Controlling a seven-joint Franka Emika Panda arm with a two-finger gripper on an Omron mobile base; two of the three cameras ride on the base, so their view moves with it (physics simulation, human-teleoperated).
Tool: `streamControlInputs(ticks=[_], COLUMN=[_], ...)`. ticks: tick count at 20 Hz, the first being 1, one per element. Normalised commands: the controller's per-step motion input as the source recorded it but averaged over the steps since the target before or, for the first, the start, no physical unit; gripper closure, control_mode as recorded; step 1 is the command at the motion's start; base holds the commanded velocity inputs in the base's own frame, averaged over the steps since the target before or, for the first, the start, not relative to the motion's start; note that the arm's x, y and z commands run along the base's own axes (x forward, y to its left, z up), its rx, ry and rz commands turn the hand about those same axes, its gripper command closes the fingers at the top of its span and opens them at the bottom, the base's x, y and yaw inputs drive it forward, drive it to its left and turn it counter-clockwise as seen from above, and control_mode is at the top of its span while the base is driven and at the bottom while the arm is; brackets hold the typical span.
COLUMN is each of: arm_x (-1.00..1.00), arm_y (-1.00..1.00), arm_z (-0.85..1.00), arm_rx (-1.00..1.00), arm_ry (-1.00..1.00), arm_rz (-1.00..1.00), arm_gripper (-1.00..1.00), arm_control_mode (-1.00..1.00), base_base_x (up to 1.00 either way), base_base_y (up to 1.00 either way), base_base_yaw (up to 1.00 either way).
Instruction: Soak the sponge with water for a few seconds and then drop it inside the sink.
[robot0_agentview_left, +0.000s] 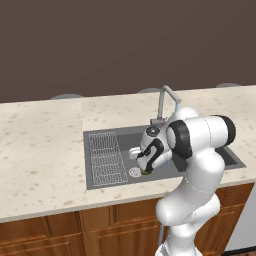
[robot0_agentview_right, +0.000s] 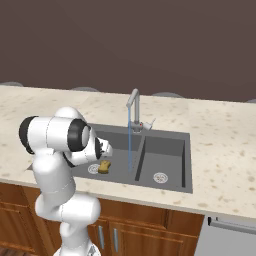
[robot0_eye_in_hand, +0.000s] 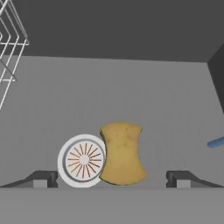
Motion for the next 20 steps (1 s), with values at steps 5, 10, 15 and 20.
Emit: streamControlInputs(ticks=[5,10,15,20], arm_x=[-0.43,-0.36,-0.07,0.0], arm_y=[0.0,0.0,-0.01,0.0], arm_z=[0.66,0.68,0.74,0.82], arm_rx=[0.02,0.01,0.03,0.03], arm_ry=[-0.24,-0.22,-0.21,-0.2], arm_rz=[0.0,0.0,0.0,0.0], arm_gripper=[-1.0,-1.0,-1.0,-1.0], arm_control_mode=[-1.0,-1.0,-1.0,-1.0], base_base_x=[0.0,0.0,0.0,0.0], base_base_y=[0.0,0.0,0.0,0.0], base_base_yaw=[0.0,0.0,0.0,0.0])
